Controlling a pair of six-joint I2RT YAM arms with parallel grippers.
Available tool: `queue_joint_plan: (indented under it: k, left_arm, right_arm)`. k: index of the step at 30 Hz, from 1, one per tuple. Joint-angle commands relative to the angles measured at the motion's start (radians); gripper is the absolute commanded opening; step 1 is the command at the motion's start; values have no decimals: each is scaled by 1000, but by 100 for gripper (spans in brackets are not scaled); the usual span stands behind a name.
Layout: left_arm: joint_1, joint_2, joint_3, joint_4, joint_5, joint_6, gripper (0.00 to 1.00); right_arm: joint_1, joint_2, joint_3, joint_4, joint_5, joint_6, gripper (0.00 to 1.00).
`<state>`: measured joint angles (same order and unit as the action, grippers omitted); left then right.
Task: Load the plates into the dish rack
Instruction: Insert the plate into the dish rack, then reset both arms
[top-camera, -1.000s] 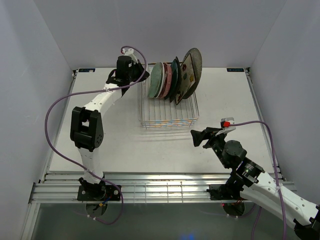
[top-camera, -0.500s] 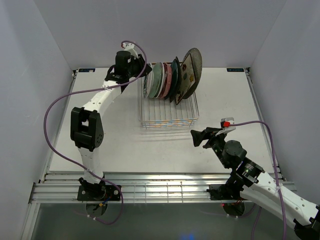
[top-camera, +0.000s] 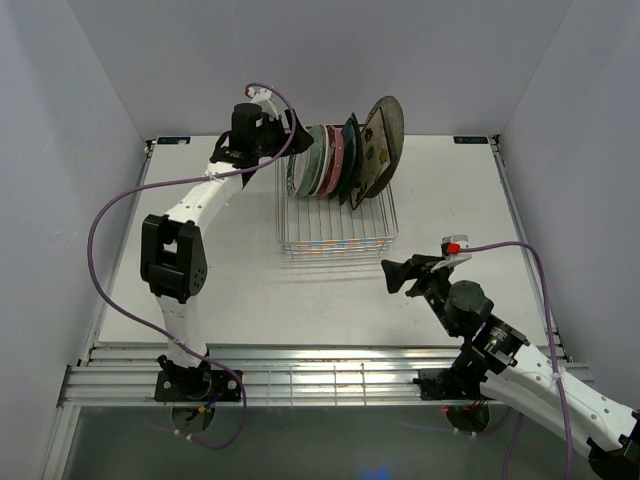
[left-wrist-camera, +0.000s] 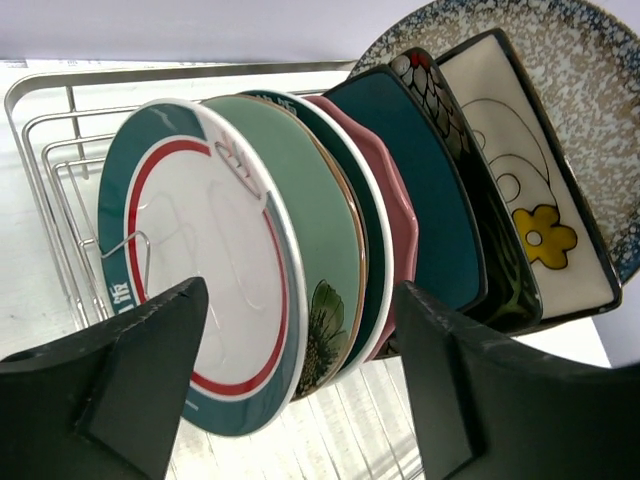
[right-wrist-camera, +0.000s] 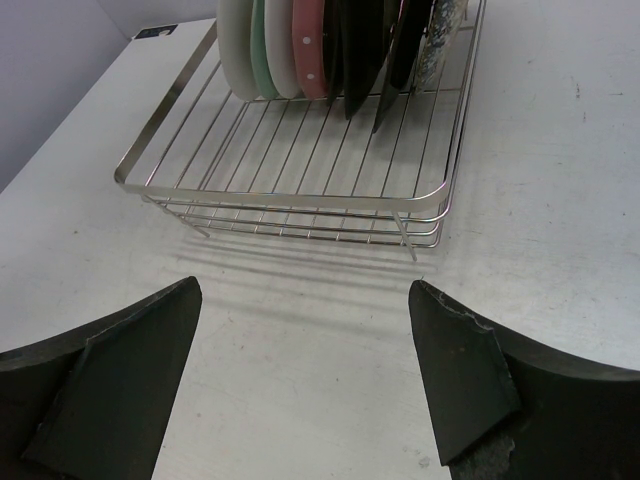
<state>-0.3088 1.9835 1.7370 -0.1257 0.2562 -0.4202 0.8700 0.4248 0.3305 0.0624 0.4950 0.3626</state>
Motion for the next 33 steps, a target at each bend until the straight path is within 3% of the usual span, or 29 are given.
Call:
queue_joint_plan:
  k: [1,5,20,24,30,33]
  left_arm:
    - [5,-112,-33,29,5,27,88]
    - [5,-182,-82,35,-9,41,98]
    - [66,-629,-565,140,-52,190,98]
    - [76,-692,-661,136,-75,306,98]
    - [80,-822,-977,356,-115,368,98]
    - [80,-856,-1054,429,-133,373,98]
  right_arm:
    - [-3,-11,-2,43,10,-10,90]
    - [-3,-14,-2,43,13,-8,90]
    - [-3,-15,4,63,27,-25,90]
    - [-3,12,13,60,54,-21,90]
    - [-3,66,38,16,125,28,90]
    - [-3,74,30,5,135,48,90]
